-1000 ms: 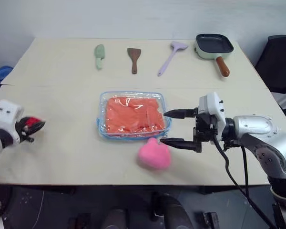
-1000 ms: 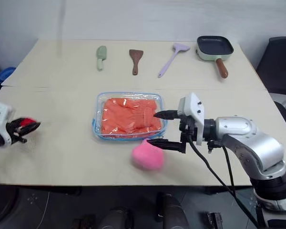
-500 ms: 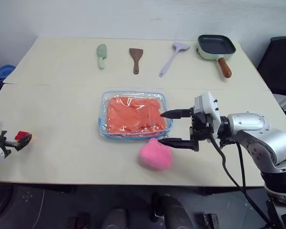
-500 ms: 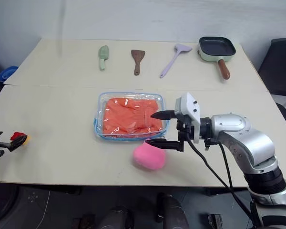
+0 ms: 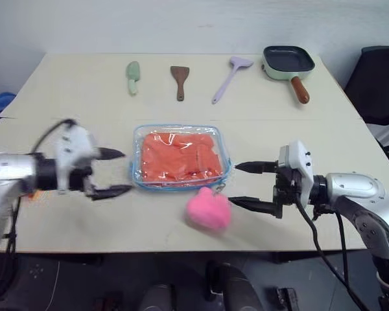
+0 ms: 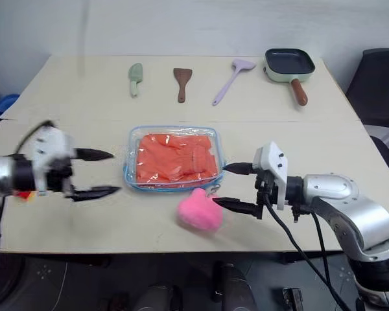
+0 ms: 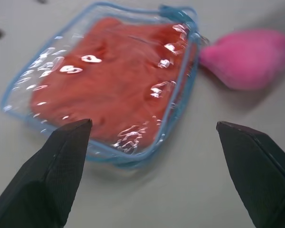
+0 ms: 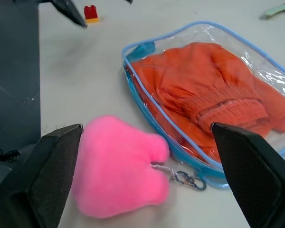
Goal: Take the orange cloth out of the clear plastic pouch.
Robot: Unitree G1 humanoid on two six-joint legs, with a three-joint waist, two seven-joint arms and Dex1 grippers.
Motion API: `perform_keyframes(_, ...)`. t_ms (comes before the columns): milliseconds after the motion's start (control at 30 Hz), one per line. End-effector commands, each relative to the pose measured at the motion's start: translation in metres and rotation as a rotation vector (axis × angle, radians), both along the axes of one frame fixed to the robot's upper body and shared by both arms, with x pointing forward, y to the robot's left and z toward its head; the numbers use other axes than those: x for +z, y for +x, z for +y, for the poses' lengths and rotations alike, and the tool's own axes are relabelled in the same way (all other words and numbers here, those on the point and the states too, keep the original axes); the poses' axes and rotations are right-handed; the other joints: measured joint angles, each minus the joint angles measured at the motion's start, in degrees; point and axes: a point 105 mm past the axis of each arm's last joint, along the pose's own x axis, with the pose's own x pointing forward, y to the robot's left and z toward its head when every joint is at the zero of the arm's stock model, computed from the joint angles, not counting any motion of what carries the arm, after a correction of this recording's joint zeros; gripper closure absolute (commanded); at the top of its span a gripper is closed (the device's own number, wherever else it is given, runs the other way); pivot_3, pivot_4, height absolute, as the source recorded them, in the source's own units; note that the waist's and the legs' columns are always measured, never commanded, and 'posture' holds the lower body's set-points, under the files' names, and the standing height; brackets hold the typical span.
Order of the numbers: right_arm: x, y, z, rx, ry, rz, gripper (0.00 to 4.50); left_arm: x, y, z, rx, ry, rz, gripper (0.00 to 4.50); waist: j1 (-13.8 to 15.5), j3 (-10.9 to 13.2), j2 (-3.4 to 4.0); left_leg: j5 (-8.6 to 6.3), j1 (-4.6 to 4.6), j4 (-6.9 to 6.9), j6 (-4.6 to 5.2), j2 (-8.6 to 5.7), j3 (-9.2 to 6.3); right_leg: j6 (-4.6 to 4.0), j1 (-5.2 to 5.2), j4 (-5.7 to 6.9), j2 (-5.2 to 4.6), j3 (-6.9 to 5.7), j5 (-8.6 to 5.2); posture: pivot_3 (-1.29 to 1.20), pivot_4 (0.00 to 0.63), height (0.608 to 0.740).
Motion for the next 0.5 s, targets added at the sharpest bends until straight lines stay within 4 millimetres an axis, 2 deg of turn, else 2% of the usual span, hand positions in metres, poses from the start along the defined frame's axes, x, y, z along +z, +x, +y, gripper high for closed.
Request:
perform_keyframes(33,0.01,-0.01,-0.002,-0.023,0.0,-0.051,0.0,-0.015,0.018,-0.005,-0.081,0.132,-0.078,0.04,0.0,0.0,0.0,0.0,-0.02,-0.02,0.0,0.0,0.04,-0.01,0.0,0.01,0.02,0.05,-0.01,0.0,0.15,0.74)
perform_keyframes(200,0.001,-0.021,-0.009,-0.088,-0.029,-0.038,0.0,-0.02,0.035,-0.035,-0.218,0.12,-0.122,0.04,0.7,0.0,-0.02,-0.02,-0.05,0.03,0.03,0.03,0.12,0.0,-0.01,0.1,0.17,0.09,0.0,0.0,0.15,0.74)
perform_keyframes(467,0.001,-0.029,-0.013,-0.147,-0.012,-0.033,0.0,-0.034,0.061,-0.024,-0.216,0.266,-0.203,0.04,0.6,0.0,-0.04,-0.04,-0.07,0.02,0.07,0.04,0.15,0.02,0.01,0.0,0.22,0.21,0.01,0.0,0.15,0.74)
perform_keyframes(500,0.001,-0.029,-0.013,-0.151,-0.011,-0.034,0.0,-0.034,0.062,-0.025,-0.218,0.258,-0.2,0.22,0.6,0.0,-0.03,-0.04,-0.05,0.02,0.08,0.04,0.17,0.02,0.01,0.01,0.22,0.23,0.01,0.0,0.15,0.74)
